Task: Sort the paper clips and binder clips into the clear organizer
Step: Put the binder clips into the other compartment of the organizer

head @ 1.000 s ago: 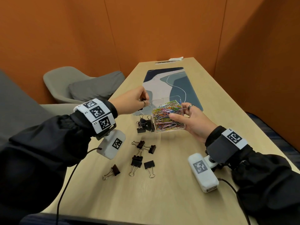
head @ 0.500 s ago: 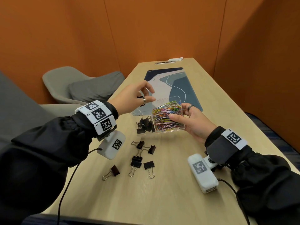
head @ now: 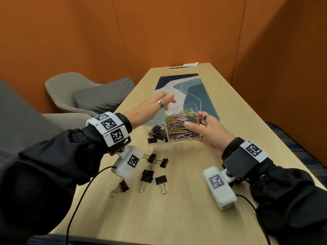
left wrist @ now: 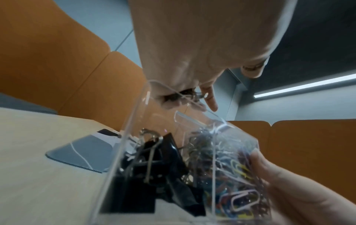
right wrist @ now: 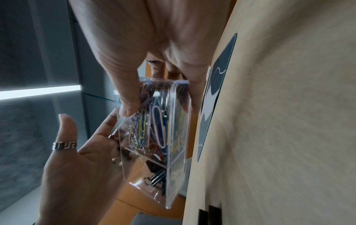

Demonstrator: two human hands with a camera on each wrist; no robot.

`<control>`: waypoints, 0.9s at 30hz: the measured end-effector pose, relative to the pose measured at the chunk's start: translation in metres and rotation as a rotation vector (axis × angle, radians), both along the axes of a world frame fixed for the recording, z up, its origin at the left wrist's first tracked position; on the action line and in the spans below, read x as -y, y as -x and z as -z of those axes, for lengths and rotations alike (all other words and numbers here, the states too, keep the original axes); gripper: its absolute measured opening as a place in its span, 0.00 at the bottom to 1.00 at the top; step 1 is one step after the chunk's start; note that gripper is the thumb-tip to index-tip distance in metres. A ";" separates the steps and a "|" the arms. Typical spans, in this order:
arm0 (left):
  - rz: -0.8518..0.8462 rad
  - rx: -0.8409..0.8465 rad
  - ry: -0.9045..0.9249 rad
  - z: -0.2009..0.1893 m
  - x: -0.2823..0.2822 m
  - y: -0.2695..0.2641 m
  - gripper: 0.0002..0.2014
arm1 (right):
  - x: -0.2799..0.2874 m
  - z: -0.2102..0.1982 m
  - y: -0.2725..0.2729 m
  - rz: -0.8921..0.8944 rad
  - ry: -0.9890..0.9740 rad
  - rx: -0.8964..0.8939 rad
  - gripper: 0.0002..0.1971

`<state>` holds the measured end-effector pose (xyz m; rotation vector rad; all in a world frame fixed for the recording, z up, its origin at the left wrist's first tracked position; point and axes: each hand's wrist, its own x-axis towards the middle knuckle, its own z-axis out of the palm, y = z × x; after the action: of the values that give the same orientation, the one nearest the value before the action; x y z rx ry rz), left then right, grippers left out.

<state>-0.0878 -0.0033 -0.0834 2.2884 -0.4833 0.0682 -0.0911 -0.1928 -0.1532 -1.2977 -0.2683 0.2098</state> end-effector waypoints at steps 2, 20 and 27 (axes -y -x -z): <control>0.004 -0.006 0.043 0.001 -0.001 -0.001 0.20 | 0.000 0.000 0.000 -0.003 0.001 0.000 0.17; -0.040 0.131 0.050 -0.002 -0.020 0.015 0.11 | 0.002 0.004 -0.007 0.058 0.013 -0.028 0.28; -0.175 0.266 0.146 0.009 -0.031 0.030 0.07 | 0.005 0.008 -0.014 0.136 0.015 -0.029 0.27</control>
<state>-0.1176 0.0277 -0.0928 2.1817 -0.3972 0.4840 -0.0772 -0.1973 -0.1612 -1.3218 -0.1537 0.1149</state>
